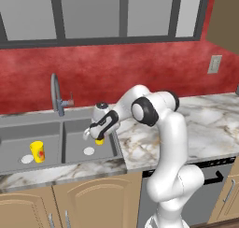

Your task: Place the cup in the left basin and the cup in the right basin of the sink.

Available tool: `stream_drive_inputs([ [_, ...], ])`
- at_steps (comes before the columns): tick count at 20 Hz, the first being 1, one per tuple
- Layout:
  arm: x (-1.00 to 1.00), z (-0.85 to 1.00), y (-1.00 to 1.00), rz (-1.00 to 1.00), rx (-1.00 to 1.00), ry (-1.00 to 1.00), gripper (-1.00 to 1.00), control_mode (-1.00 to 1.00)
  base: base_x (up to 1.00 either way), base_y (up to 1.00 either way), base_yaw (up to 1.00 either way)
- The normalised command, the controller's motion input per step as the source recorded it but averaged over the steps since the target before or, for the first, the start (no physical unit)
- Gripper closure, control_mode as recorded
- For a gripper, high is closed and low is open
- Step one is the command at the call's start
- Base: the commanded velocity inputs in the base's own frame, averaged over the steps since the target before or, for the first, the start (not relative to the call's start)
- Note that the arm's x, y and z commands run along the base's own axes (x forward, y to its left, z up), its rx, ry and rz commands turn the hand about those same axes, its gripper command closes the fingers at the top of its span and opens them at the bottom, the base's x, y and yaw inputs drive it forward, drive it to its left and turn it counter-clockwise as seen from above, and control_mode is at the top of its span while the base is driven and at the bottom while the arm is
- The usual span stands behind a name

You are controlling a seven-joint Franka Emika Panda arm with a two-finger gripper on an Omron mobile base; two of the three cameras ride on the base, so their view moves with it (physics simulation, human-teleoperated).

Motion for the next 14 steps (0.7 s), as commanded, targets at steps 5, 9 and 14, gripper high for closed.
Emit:
stream_drive_inputs([
  [5, 0.00, -0.31, 0.01, 0.00, 0.00, 0.00, 1.00, -1.00, 0.00, 0.00, 0.00],
  [9, 0.00, -0.29, 0.01, 0.00, 0.00, 0.00, 1.00, -1.00, 0.00, 0.00, 0.00],
  [14, -0.03, -0.10, -0.03, 0.00, 0.00, 0.00, -1.00, -1.00, 0.00, 0.00, 0.00],
])
